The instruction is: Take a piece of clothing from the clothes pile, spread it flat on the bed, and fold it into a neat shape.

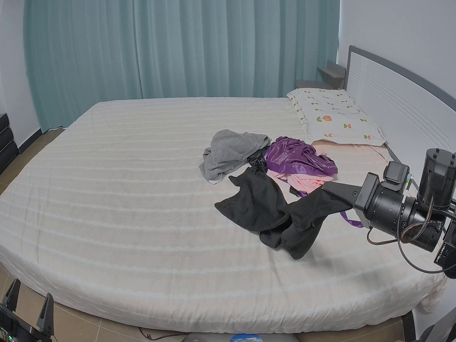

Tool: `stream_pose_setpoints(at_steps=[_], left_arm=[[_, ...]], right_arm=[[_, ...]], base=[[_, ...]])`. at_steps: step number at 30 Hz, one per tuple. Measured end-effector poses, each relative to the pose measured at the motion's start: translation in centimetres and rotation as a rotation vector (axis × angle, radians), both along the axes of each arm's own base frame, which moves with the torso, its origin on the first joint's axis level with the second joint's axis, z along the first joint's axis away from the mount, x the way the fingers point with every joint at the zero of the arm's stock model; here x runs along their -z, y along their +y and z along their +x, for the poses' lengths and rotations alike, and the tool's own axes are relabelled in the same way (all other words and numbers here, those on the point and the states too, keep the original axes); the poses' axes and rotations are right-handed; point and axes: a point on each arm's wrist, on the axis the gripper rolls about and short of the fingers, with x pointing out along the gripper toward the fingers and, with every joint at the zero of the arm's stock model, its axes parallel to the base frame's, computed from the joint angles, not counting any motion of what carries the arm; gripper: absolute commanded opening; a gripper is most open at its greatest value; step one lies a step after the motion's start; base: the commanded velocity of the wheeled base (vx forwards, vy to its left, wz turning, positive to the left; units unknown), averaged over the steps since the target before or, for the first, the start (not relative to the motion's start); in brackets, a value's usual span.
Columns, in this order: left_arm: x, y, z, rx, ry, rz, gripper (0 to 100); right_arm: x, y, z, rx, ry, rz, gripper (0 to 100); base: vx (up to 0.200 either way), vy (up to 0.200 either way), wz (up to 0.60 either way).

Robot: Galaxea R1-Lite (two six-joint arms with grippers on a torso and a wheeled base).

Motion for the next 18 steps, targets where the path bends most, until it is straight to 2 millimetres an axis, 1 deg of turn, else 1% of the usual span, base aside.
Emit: stream_pose_setpoints(at_steps=[7,10,14,18], left_arm=[[-0.4,0.0,-0.1,0.006,-0.024,0.008,100],[-2.3,0.0,-0.5,0.010,-0.088,-0.036,100],[-6.8,0.0,-1.0,0.018,-0.165,-0.066,100],[-10.3,0.0,0.0,0.045,-0.159,-0.078,100]], right_arm=[[0.5,0.1,0.2,-0.003,0.016,-0.008,0],[0.6,0.2,0.3,-0.004,0.021,-0.011,0],[0.7,0.3,0.5,-0.006,0.012,-0.006,0],[0.7,0.5,0.7,-0.006,-0.001,0.003,0]], base=[[0.000,0.000,0.00],[0.000,0.000,0.00],[0.000,0.000,0.00],[0.000,0.000,0.00]])
